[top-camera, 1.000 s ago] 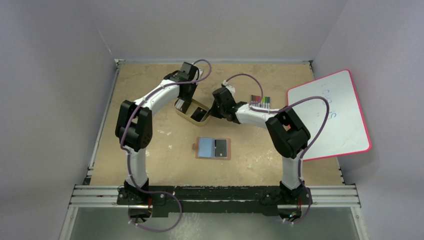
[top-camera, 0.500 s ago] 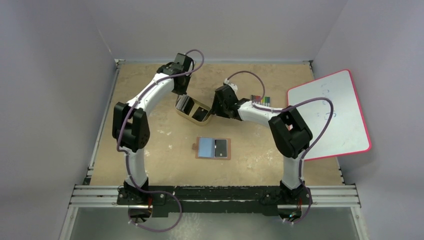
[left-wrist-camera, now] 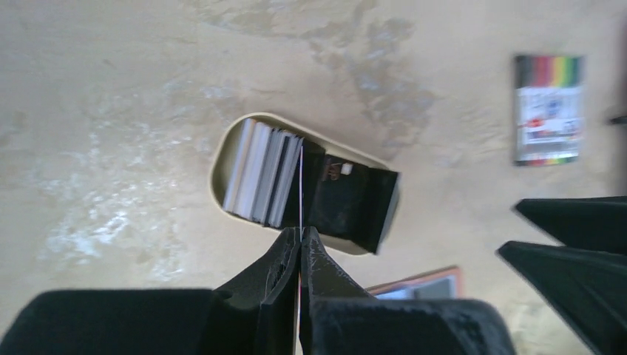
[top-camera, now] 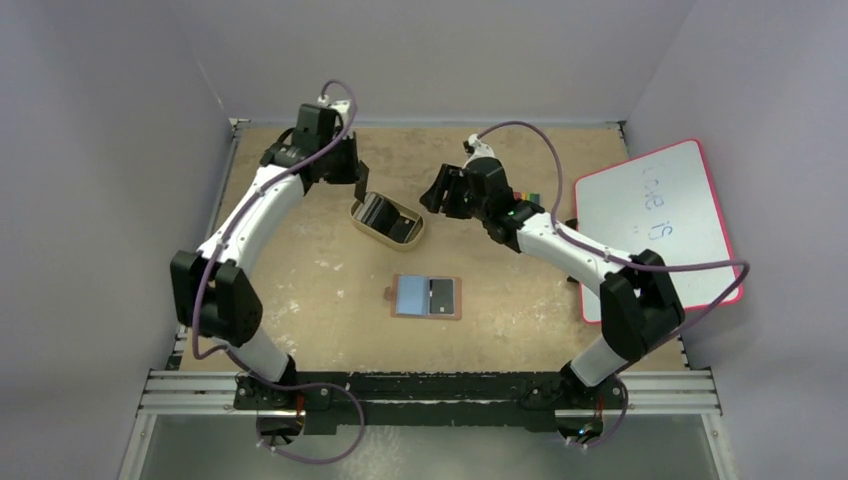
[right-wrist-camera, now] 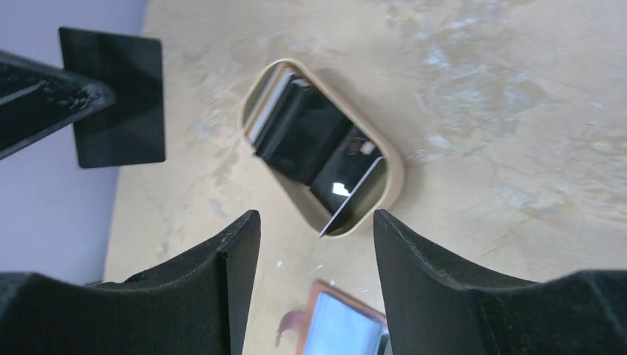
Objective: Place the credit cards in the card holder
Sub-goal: Pick up the credit card from the storage box.
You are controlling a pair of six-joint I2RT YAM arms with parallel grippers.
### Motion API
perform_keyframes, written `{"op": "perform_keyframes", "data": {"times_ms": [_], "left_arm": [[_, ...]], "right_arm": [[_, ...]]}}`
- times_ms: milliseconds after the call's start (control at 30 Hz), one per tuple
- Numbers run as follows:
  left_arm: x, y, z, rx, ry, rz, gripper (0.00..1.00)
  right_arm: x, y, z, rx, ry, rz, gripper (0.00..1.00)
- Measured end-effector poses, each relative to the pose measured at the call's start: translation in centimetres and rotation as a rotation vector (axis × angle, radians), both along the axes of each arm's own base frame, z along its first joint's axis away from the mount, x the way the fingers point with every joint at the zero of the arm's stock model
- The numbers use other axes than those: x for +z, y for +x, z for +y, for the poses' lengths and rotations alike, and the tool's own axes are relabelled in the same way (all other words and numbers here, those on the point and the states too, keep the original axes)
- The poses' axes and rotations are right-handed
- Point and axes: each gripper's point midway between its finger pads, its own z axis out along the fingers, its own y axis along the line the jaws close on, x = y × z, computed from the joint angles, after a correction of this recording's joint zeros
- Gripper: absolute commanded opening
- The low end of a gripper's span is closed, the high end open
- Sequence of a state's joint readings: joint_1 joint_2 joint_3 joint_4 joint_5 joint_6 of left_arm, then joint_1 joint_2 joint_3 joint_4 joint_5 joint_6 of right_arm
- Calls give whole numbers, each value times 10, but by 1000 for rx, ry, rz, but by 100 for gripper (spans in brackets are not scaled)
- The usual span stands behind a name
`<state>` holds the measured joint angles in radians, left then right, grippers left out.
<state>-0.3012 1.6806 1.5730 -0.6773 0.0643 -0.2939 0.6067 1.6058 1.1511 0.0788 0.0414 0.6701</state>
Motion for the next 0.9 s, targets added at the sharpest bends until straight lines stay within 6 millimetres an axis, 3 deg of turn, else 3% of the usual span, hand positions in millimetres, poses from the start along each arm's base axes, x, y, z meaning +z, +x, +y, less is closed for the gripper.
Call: {"op": "perform_keyframes", "data": {"times_ms": [167, 300, 533, 633, 900], "left_arm": [[23, -17, -4, -11, -254, -50, 0], [38, -36, -29, -85, -456, -61, 0], [60, -75, -61, -173, -783, -43, 0], [69, -88, -67, -197, -866, -39, 0], [77, -115, -80, -255, -961, -18, 0]], "right_arm": [[16, -20, 12, 132, 129, -32, 50], [29, -42, 13, 223, 275, -63, 40], [70, -63, 21, 366, 531, -123, 40], [87, -71, 31, 449, 629, -149, 40], [94, -75, 39, 510, 718, -145, 35]]}}
